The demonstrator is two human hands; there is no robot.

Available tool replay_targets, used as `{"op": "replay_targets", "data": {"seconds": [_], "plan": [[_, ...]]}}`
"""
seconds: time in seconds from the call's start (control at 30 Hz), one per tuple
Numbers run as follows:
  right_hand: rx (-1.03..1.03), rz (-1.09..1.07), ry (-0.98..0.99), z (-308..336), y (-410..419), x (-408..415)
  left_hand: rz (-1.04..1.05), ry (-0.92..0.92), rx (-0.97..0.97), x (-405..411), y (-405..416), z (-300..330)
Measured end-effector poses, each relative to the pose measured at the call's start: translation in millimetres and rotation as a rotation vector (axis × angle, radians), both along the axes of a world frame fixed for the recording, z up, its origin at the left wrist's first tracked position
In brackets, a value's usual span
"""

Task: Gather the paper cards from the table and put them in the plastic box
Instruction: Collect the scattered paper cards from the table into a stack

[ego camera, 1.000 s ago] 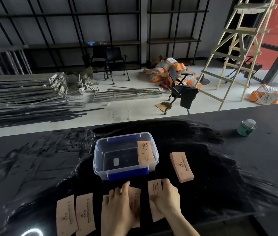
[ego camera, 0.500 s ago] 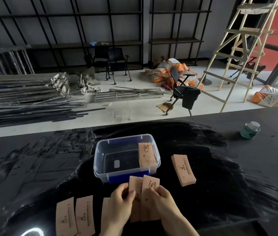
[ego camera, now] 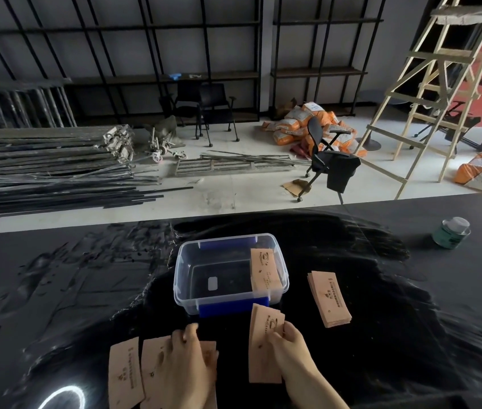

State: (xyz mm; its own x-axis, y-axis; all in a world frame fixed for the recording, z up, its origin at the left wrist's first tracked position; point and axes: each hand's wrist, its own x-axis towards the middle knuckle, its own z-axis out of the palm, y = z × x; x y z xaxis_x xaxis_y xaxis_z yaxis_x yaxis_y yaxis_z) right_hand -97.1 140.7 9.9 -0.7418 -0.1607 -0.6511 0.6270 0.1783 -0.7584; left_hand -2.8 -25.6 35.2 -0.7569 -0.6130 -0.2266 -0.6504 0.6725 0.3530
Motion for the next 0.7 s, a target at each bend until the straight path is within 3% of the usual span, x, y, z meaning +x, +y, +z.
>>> {"op": "replay_targets", "data": {"seconds": [0.07,0.17,0.27,0.43,0.6,0.7], "plan": [[0.002,-0.005,-0.031,-1,1,-2,-0.018,-0.118,0.028,2,-2,-1],[0.008,0.002,-0.059,-3,-3,-2,0.018,-0.102,0.065,1,4,0],[0.017,0.019,-0.066,-7,-9,1,0.101,0.036,0.180,0,4,-7],[0.011,0.057,-0.026,-10,-20,10,0.253,0.425,0.474,-2,4,-12],[0.007,0.121,0.054,-12,-37,19,0.323,0.562,0.603,-10,7,-8],[-0.049,0.172,0.035,-13,-43,21,0.289,0.556,0.565,-12,9,-8]]}}
